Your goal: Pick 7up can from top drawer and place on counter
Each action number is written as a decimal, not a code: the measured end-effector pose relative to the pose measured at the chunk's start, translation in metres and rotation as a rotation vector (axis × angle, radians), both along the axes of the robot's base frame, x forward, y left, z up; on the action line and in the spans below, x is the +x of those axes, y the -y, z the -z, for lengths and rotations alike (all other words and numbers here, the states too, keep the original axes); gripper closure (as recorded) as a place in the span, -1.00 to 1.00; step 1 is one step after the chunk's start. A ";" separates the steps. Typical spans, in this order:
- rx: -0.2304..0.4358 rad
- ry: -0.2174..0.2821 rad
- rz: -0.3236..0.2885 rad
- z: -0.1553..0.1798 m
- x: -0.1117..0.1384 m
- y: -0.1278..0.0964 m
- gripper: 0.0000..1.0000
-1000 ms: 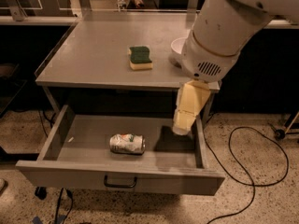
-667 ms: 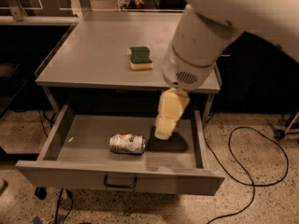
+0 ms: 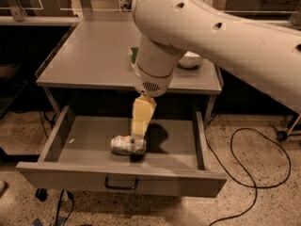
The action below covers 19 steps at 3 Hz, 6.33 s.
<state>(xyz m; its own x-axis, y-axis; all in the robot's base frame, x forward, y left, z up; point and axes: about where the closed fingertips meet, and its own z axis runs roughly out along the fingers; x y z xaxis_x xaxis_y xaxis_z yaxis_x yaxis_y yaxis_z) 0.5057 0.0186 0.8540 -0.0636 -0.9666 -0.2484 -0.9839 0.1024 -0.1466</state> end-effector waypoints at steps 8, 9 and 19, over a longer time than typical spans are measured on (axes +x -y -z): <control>0.106 -0.016 0.119 0.119 0.026 -0.079 -1.00; 0.110 -0.019 0.128 0.137 0.034 -0.078 -1.00; 0.158 -0.166 0.253 0.235 0.055 -0.060 0.91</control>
Offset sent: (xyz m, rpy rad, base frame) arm 0.0100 0.0632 -0.0989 0.1167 0.1617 -0.0322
